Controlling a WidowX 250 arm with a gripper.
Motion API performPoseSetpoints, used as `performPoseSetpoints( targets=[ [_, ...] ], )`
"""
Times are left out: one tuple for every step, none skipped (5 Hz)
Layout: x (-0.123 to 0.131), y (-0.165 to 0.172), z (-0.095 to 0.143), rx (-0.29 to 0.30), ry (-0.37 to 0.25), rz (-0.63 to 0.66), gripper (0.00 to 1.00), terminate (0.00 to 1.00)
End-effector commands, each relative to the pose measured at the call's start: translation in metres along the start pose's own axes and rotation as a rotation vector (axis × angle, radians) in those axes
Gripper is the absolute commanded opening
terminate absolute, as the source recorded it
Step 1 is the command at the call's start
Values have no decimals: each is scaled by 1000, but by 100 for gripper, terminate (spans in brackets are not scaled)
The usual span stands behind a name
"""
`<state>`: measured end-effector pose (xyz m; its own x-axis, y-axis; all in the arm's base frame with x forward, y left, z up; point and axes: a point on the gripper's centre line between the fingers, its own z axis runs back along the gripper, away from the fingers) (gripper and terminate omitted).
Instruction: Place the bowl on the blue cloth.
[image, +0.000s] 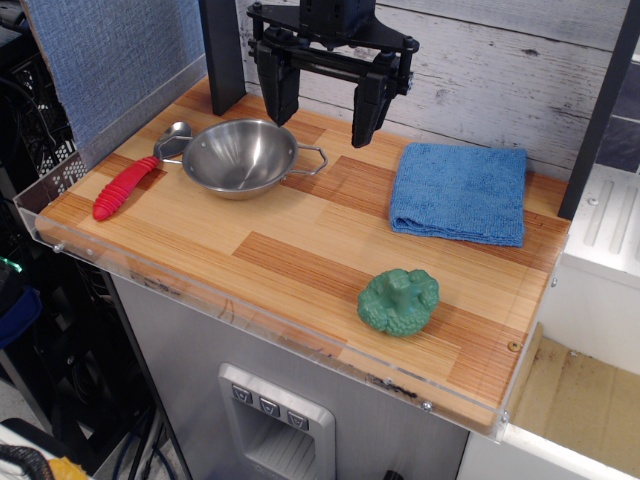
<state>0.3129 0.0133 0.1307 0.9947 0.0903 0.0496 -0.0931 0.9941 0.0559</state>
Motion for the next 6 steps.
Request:
performPoseSetpoints(
  targets=[
    [0,0,0,0,0,0,100,0],
    [15,27,-7,44,21,48,100,0],
    [24,46,-18,17,23,74,100,0],
    [35,50,-31,3,18,62,100,0],
    [39,49,-57,-7,44,29,100,0],
    [41,44,-75,42,58,0,100,0]
  ],
)
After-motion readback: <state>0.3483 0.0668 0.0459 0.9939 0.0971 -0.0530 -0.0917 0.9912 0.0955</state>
